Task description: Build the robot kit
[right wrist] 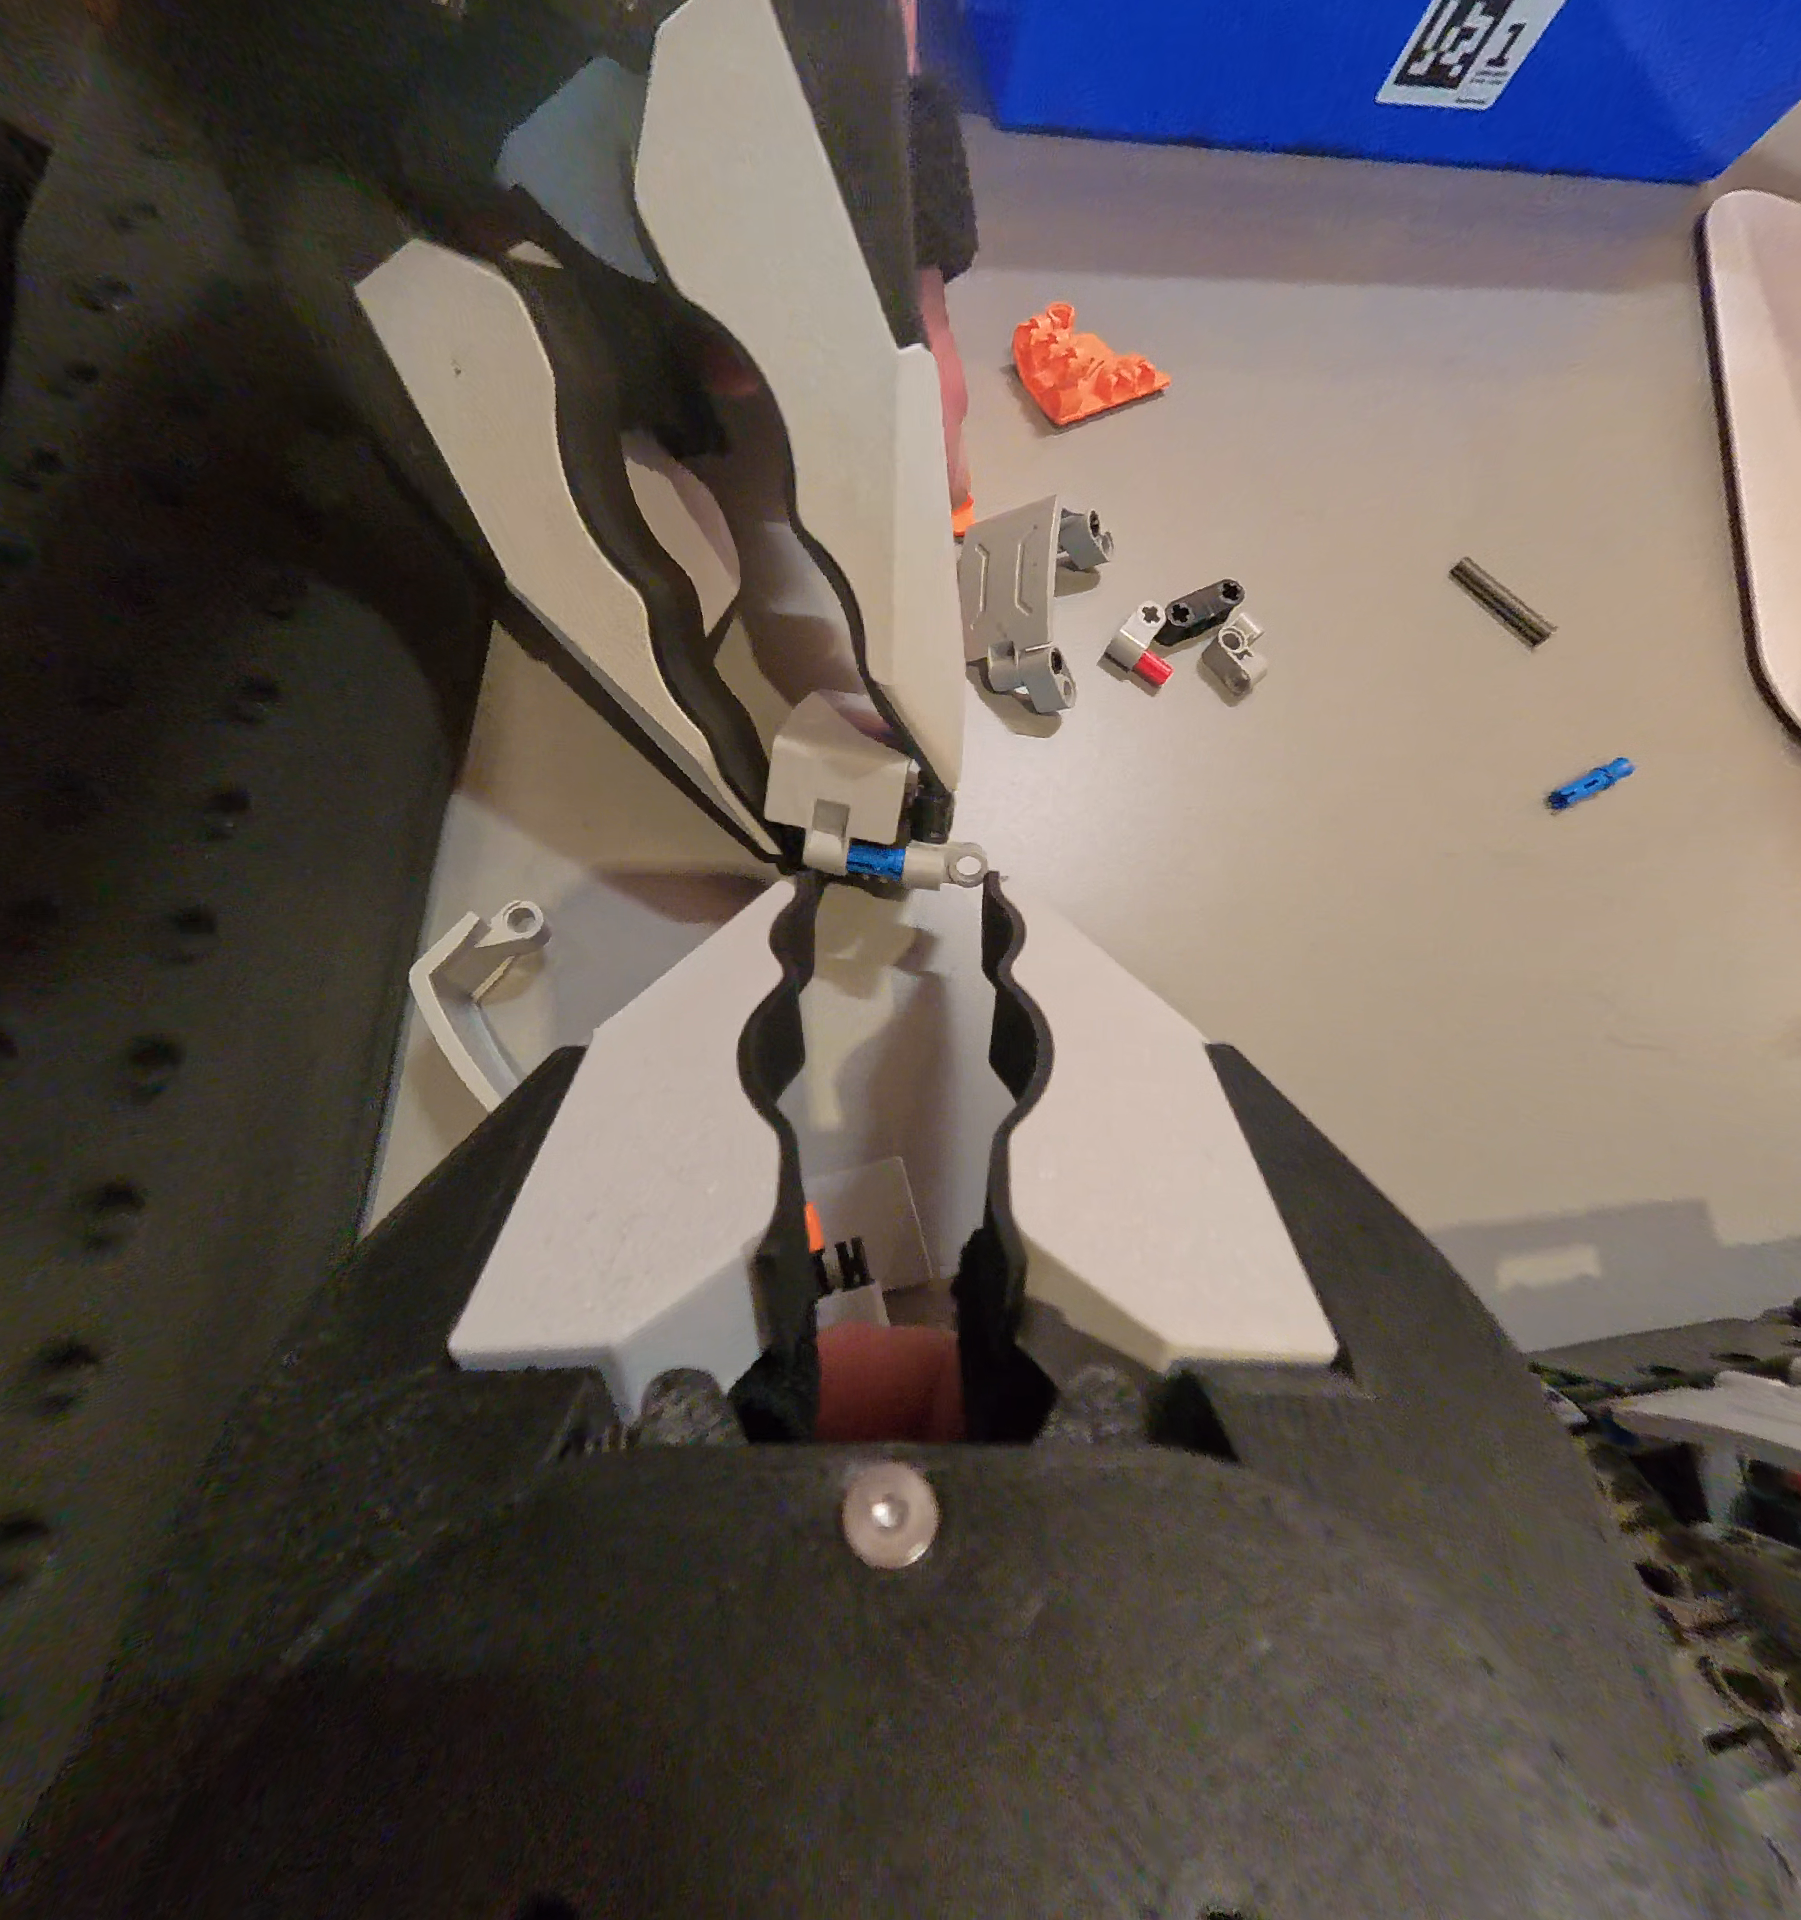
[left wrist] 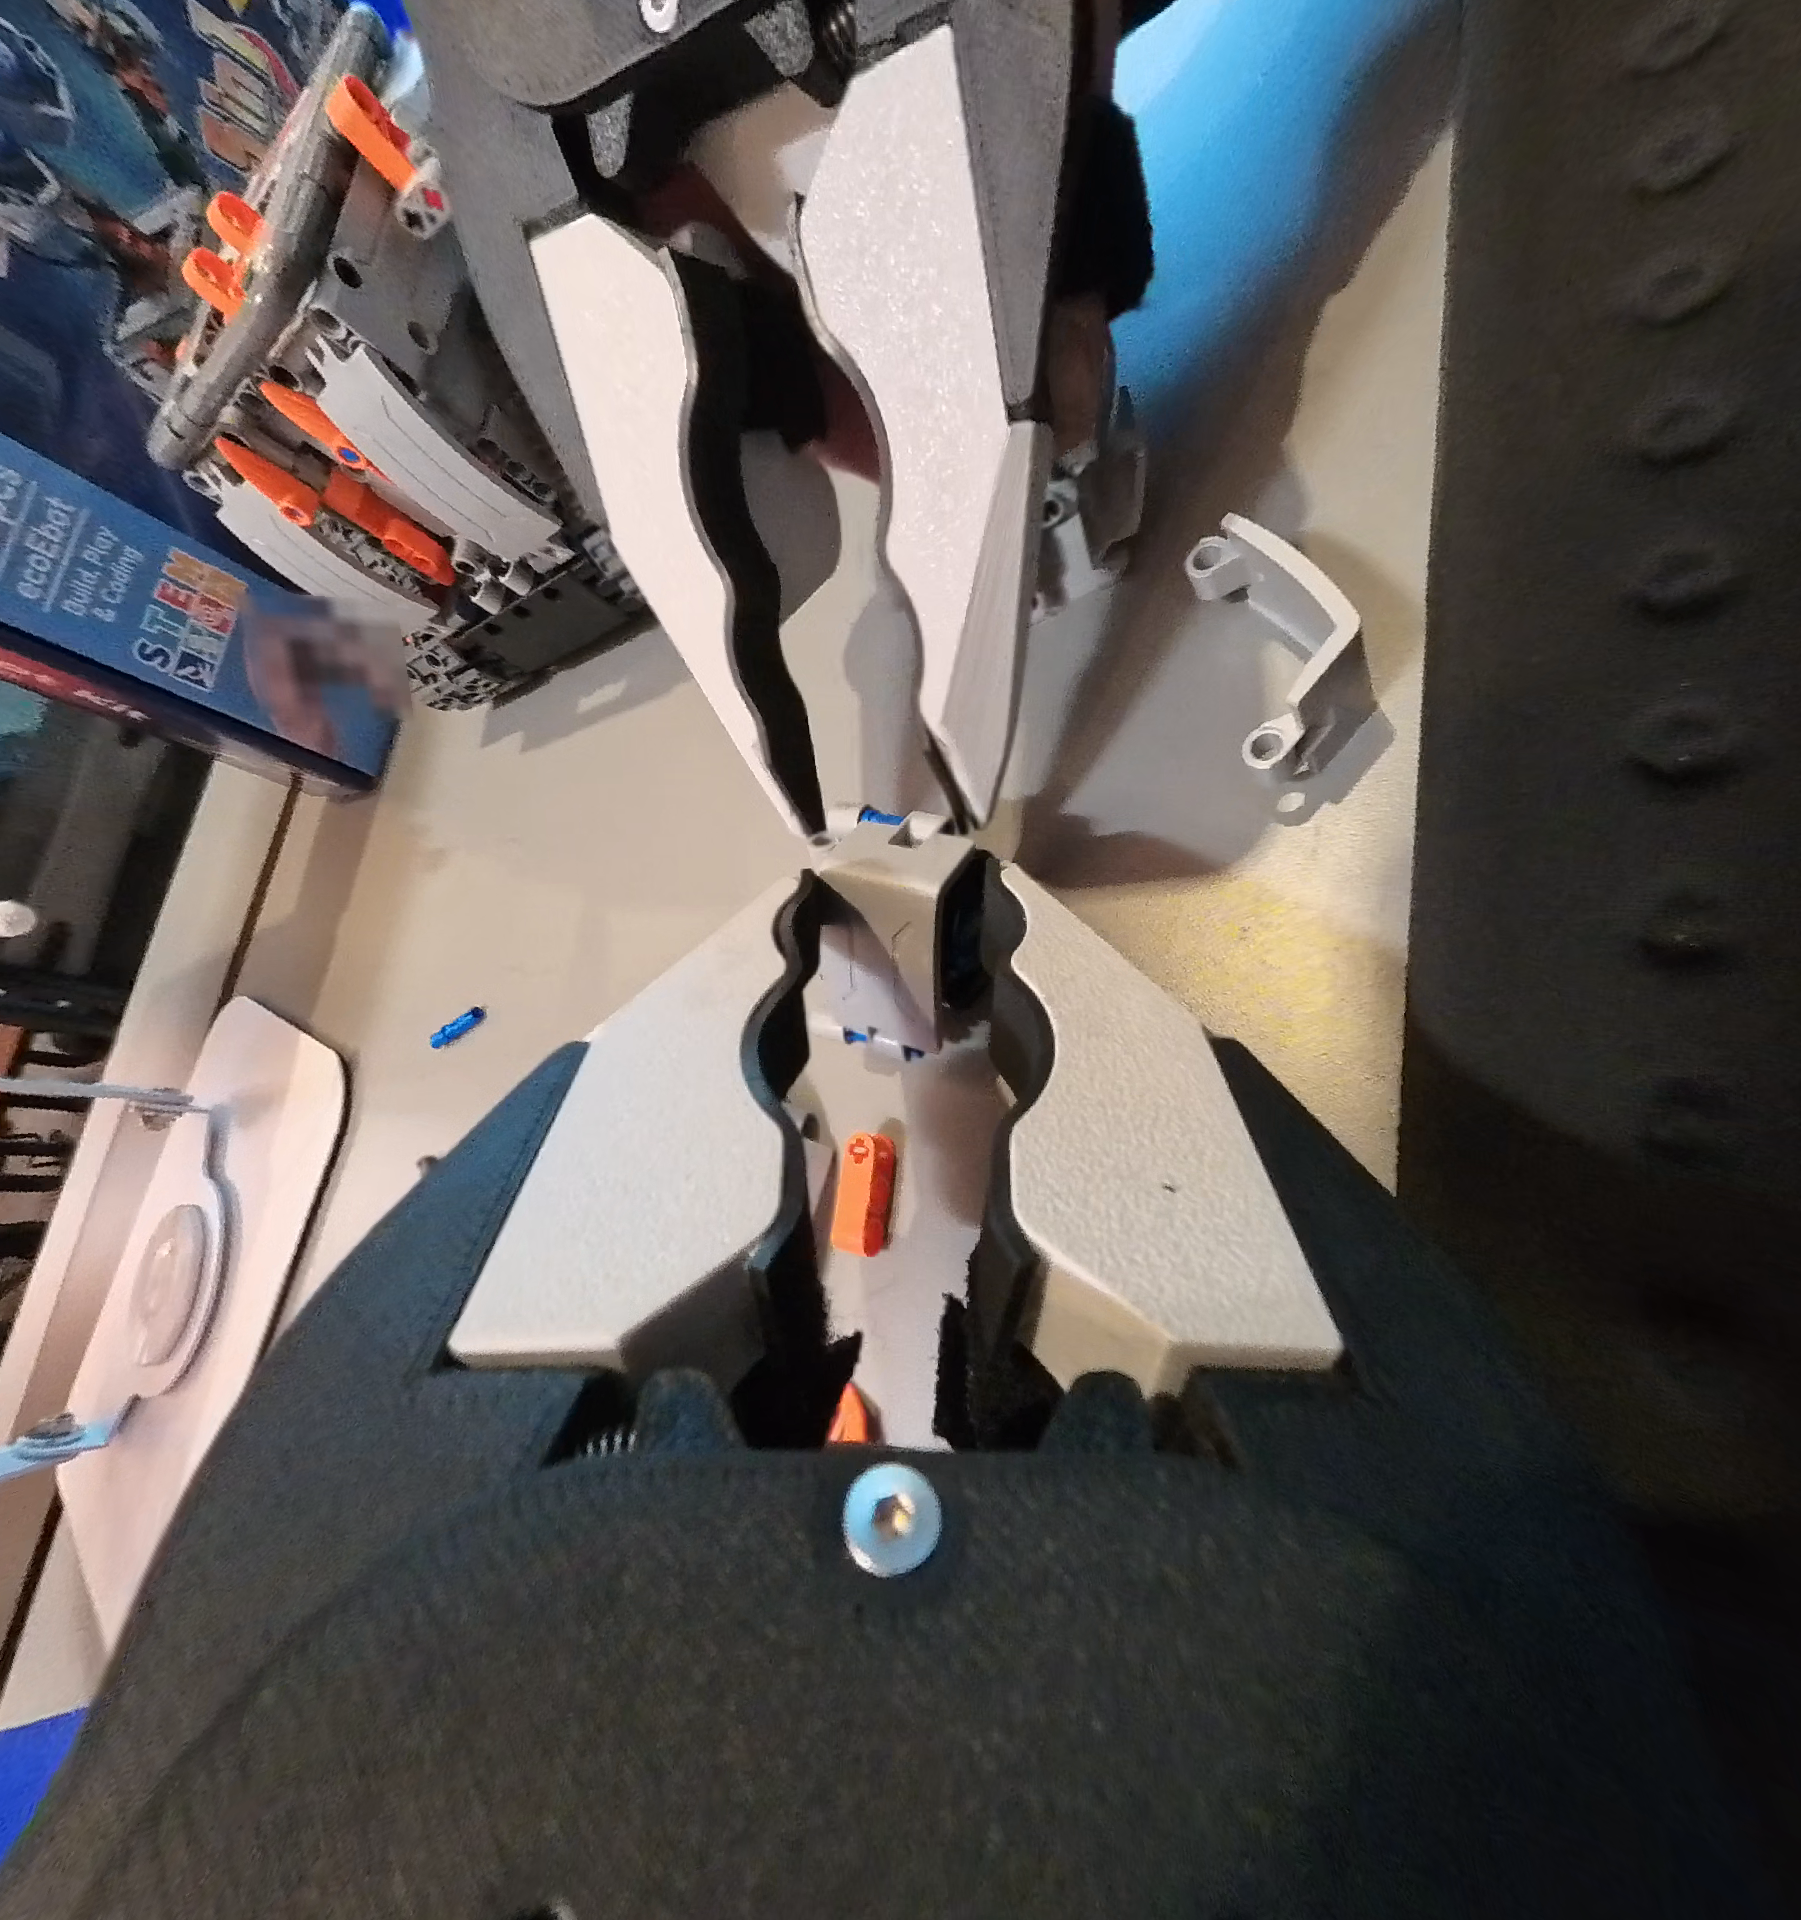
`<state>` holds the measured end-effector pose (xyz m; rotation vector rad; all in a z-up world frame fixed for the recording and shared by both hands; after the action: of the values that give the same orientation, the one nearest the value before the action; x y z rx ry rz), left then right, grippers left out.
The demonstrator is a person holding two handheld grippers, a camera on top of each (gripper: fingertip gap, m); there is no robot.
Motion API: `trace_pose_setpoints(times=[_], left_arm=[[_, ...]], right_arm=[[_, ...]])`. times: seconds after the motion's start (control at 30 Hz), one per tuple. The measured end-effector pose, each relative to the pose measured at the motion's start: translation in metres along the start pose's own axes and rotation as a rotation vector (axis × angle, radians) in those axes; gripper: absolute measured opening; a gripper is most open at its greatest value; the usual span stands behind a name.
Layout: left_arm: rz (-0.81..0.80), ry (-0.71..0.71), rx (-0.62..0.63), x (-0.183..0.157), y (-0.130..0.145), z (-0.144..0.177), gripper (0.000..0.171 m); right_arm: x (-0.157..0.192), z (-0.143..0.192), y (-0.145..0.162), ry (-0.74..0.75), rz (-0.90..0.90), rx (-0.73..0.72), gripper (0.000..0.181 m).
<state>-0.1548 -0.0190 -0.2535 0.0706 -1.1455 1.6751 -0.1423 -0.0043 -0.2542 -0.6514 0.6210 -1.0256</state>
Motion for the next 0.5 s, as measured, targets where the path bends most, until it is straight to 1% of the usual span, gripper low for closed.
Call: trace_pose_setpoints(times=[0.1, 0.3, 0.5], left_arm=[[0.013, -0.017, -0.003, 0.0017, 0.0005, -0.0007, 0.028], [0.029, -0.034, -0.005, 0.0044, 0.0014, -0.0023, 0.028], [0.043, -0.035, -0.009, 0.0041, 0.0015, -0.003, 0.028]], right_arm=[[0.0021, 0.0018, -0.0028, 0.005, -0.004, -0.007, 0.02], [0.0013, -0.0021, -0.0026, 0.018, -0.017, -0.005, 0.027], [0.0001, -0.0049, -0.0024, 0.02, -0.033, -0.008, 0.026]])
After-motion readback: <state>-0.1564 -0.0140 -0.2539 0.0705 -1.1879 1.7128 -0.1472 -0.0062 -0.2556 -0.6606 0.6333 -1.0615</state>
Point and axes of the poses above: each gripper's, where its closed fingertips meet, z back along the fingers, y out of its underside, x = y × z across the jaws, the point moved 1 cm from there along z, back along the fingers, and after that the axes turned 1 degree about y, right-handed, at the moved point
